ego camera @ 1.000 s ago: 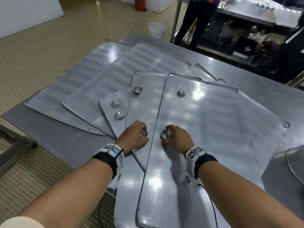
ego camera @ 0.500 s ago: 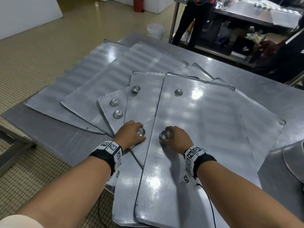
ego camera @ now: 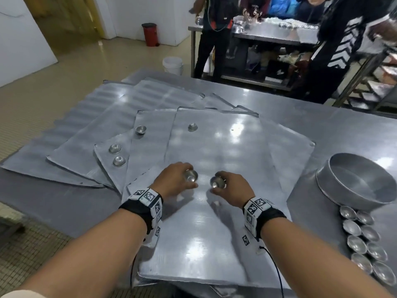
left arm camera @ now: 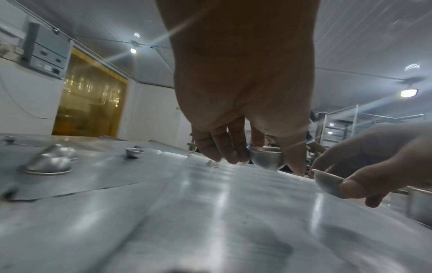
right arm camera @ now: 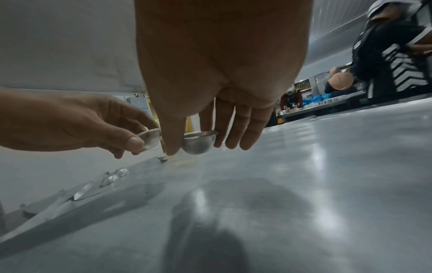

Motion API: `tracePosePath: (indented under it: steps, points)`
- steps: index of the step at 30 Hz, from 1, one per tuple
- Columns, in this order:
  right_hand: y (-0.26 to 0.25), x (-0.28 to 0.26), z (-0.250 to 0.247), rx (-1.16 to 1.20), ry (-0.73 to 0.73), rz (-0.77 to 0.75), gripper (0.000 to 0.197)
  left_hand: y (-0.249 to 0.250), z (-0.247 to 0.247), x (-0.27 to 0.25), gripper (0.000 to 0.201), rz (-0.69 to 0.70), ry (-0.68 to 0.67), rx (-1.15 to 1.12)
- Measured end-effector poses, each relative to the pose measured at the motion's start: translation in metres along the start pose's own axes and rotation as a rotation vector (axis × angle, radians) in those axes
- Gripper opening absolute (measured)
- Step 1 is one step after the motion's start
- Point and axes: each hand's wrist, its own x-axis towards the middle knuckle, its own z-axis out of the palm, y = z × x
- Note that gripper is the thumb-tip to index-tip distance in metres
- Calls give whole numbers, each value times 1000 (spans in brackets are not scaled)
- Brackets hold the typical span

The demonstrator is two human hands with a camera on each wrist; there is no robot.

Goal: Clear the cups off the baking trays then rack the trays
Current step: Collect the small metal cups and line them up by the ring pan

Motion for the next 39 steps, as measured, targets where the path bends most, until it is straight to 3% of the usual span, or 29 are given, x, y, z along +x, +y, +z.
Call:
tracePosePath:
  steps: [5,14,20,28,39]
  points:
    - [66,-60,-37,5,52,76,64,78,47,-4,53,91,-57,17]
    - [195,-178,-99,15,165,234,59,225,158,-18,53,289,-203,21]
    - [266,-256,-112,7,210,400,59,300,229,-36,55,394,-307,50]
    - [317,-325,-92,44,247,516,64,338,298,-64,42,439,-442,59]
    - [333,-344,-69,113,266,527,61,335,324,-75,50,422,-427,82]
